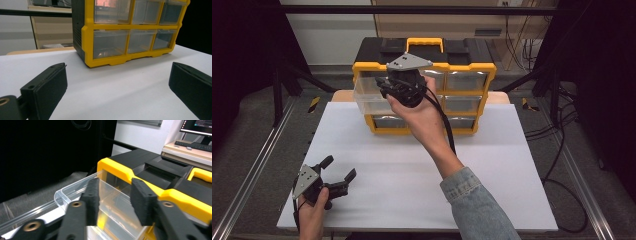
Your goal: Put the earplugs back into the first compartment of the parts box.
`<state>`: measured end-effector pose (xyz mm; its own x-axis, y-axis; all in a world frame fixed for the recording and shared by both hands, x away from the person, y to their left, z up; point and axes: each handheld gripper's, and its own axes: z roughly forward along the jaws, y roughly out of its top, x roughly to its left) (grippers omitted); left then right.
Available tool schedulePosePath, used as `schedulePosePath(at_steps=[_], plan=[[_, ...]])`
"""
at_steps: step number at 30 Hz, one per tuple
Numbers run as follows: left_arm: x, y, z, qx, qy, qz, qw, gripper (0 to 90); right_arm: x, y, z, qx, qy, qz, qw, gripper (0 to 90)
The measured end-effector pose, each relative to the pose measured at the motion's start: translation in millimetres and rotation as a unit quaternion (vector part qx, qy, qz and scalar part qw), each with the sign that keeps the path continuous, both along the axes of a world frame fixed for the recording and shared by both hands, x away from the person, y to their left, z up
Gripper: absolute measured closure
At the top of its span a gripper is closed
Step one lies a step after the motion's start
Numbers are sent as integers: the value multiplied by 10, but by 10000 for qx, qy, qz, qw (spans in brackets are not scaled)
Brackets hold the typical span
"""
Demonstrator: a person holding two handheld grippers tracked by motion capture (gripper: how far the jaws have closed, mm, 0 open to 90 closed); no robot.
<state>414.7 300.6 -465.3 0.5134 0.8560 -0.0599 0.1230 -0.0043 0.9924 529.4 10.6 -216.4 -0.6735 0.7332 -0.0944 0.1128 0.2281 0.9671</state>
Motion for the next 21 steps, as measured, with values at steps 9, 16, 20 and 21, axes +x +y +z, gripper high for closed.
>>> schedulePosePath(at_steps=[9,16,20,21], plan=[[-12,15,6,66,17,41,10000,14,-1,-247,-36,452,-181,-108,9988,150],[-53,69,30,81,72,53,9999,15,-60,-493,-124,445,-283,-35,9986,72],[-48,93,28,35,40,100,9999,13,-132,-699,-199,434,-245,-97,9987,72],[-48,93,28,35,40,100,9999,14,-145,-730,-211,444,-233,-100,9987,72]])
